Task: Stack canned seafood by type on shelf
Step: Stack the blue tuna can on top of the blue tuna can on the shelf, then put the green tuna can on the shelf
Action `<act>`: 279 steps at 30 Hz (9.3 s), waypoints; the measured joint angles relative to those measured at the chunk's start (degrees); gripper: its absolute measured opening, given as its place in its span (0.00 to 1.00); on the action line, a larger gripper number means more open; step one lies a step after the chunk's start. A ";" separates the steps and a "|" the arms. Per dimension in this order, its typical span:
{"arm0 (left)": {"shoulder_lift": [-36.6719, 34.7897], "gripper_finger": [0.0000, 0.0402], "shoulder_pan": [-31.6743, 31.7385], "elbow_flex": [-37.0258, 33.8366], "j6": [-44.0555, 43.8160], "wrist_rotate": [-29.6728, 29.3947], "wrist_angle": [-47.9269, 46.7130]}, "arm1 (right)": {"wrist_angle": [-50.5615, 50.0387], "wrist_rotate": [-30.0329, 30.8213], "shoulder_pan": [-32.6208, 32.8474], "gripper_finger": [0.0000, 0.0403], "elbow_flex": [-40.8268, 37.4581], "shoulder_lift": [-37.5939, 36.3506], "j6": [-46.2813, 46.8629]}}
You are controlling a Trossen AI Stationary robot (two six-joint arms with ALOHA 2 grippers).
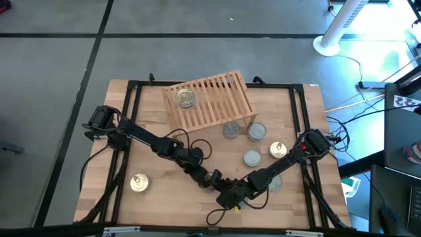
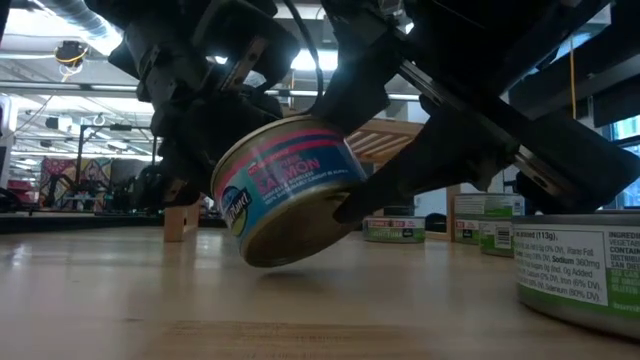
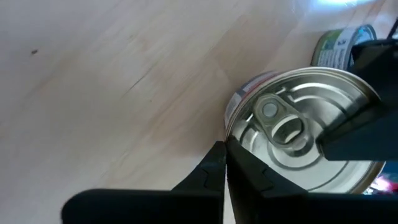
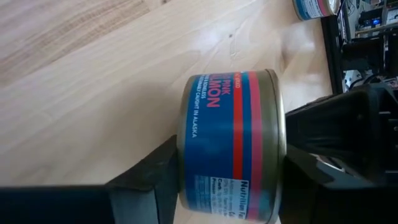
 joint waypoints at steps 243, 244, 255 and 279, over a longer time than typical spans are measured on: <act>-33.87 0.00 -2.28 0.05 69.22 -33.66 2.23 | -86.80 13.93 -6.29 0.73 35.25 -16.56 58.81; -32.45 0.01 -2.47 0.05 69.94 -33.64 3.86 | -86.39 13.94 -4.76 0.73 34.72 -17.07 59.92; -18.69 0.07 -3.34 0.05 74.79 -23.76 18.77 | -85.30 15.48 5.73 0.73 25.90 -20.93 81.21; 6.79 0.19 -9.62 7.77 77.17 -14.19 34.86 | -39.82 -26.21 7.54 0.73 0.48 -21.29 97.13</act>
